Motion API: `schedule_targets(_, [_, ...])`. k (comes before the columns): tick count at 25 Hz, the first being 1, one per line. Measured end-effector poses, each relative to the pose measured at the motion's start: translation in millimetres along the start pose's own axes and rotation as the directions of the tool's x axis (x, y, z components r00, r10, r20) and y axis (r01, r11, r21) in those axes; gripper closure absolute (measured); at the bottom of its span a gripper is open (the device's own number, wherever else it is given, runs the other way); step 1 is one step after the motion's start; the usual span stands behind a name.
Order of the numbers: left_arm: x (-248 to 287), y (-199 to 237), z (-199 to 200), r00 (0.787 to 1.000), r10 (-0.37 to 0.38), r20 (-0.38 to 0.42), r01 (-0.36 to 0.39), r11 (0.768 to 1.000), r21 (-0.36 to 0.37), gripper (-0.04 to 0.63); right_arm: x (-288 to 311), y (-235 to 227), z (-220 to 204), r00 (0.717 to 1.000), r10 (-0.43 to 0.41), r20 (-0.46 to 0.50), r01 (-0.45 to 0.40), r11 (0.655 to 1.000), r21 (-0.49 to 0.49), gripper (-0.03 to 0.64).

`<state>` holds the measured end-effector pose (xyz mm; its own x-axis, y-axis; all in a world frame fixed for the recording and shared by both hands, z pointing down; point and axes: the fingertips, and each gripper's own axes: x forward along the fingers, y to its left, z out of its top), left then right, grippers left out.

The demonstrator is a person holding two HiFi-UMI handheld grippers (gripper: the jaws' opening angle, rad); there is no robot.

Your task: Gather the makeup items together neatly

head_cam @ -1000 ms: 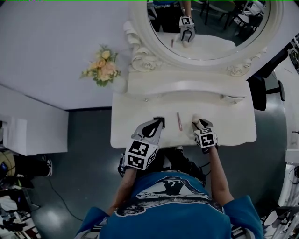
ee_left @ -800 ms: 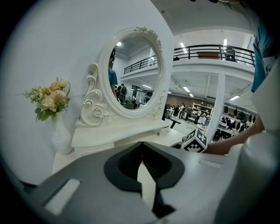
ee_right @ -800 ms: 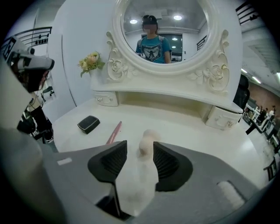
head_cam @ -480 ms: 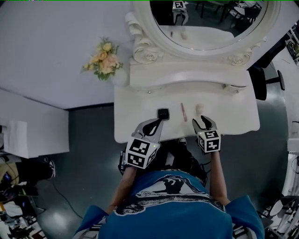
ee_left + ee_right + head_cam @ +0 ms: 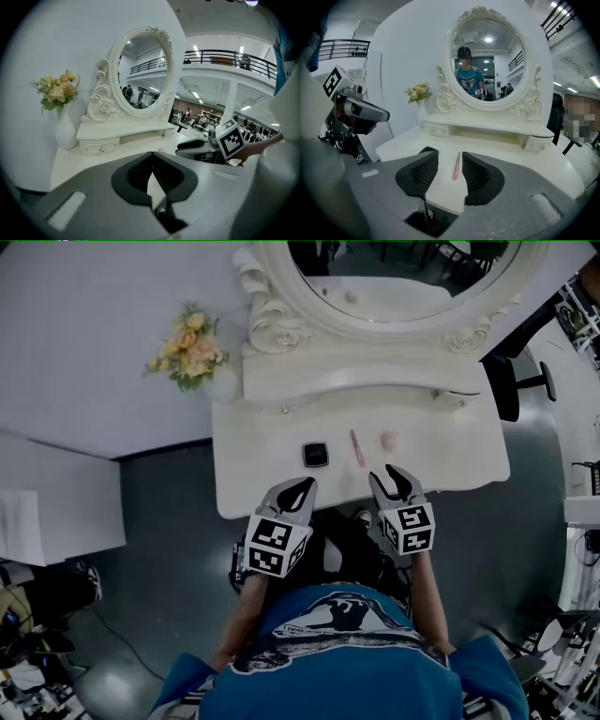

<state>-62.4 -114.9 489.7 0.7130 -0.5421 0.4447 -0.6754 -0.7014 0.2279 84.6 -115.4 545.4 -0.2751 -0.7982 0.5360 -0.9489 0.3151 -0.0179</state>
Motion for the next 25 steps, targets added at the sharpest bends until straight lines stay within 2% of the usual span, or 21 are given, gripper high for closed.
schedule_targets(5, [-3, -8, 5, 0.999, 0.024, 0.033, -0.024, 1.0, -0.007, 0.577, -12, 3, 14, 0.998, 0.036, 0.044, -0.036, 0.999, 0.002, 0.463])
schedule_targets(11, [-10, -21, 10, 0.993, 0.099, 0.063, -0.098, 0.995, -0.025, 0.577, -23, 1, 28, 0.99, 0.105, 0.095, -0.104, 0.994, -0.018, 0.48])
schedule_targets(16, [-13, -42, 3, 0.985, 0.162, 0.066, -0.159, 0.986, -0.042, 0.577, -43, 1, 20, 0.978, 0.17, 0.121, -0.166, 0.985, -0.037, 0.493])
schedule_targets(25, [-15, -96, -9, 0.974, 0.221, 0.058, -0.218, 0.975, -0.048, 0.577, -91, -10, 5, 0.954, 0.239, 0.18, -0.237, 0.971, -0.031, 0.563])
